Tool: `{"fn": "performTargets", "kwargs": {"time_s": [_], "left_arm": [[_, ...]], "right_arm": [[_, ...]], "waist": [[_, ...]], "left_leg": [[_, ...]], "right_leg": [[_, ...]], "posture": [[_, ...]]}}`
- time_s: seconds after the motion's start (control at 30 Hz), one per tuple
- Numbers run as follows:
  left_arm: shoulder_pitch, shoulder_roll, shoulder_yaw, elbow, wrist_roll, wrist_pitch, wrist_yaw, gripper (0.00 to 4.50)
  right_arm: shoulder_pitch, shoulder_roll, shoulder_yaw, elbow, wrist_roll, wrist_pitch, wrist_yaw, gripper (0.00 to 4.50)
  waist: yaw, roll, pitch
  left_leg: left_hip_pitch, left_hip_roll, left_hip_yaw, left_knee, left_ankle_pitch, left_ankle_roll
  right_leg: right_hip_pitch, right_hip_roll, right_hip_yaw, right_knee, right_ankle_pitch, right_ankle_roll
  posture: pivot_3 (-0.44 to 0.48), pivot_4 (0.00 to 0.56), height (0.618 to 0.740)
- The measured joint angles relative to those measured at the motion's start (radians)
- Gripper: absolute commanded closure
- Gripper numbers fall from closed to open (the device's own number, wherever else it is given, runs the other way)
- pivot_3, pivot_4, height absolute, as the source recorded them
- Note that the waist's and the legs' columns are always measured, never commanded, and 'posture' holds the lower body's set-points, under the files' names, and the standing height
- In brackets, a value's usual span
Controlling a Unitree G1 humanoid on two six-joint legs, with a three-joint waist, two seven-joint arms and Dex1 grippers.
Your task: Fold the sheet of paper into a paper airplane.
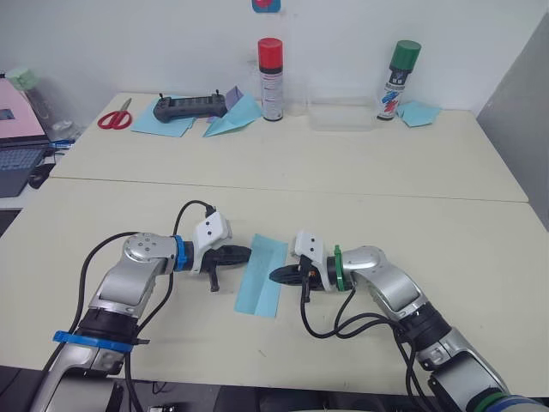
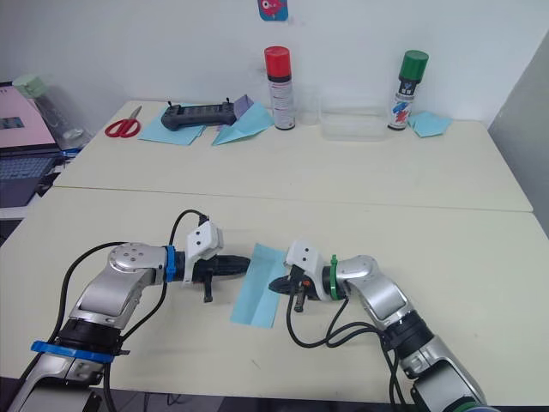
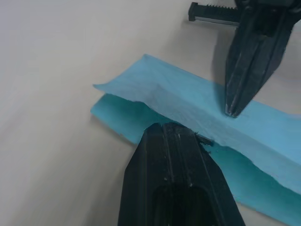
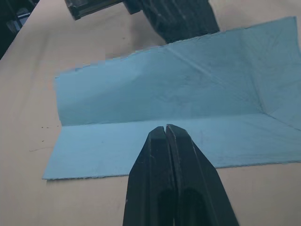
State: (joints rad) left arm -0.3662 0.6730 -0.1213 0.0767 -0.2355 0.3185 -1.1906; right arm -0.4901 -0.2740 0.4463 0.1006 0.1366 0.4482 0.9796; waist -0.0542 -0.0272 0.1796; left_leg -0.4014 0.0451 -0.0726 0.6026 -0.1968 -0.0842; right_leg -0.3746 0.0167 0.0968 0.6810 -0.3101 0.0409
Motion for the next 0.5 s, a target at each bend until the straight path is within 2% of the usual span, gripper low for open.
{"fn": "performTargets", "kwargs": {"time_s": [0.37, 0.5], "left_arm": [[-0.020, -0.014, 0.001, -0.107, -0.060, 0.097, 0.030, 4.46], [-0.013, -0.014, -0.002, -0.106, -0.055, 0.088, 0.033, 4.50]], "right_arm": [[-0.002, -0.005, -0.014, -0.021, 0.008, 0.053, -0.002, 4.50], [-0.001, -0.046, -0.041, -0.053, 0.023, 0.100, -0.002, 3.68]], "waist": [[0.000, 0.000, 0.000], [0.001, 0.000, 0.000]], "left_leg": [[0.000, 0.000, 0.000, 0.000, 0.000, 0.000], [0.000, 0.000, 0.000, 0.000, 0.000, 0.000]], "right_leg": [[0.000, 0.000, 0.000, 0.000, 0.000, 0.000], [0.000, 0.000, 0.000, 0.000, 0.000, 0.000]], "posture": [[0.000, 0.150, 0.740], [0.000, 0.150, 0.740]]}}
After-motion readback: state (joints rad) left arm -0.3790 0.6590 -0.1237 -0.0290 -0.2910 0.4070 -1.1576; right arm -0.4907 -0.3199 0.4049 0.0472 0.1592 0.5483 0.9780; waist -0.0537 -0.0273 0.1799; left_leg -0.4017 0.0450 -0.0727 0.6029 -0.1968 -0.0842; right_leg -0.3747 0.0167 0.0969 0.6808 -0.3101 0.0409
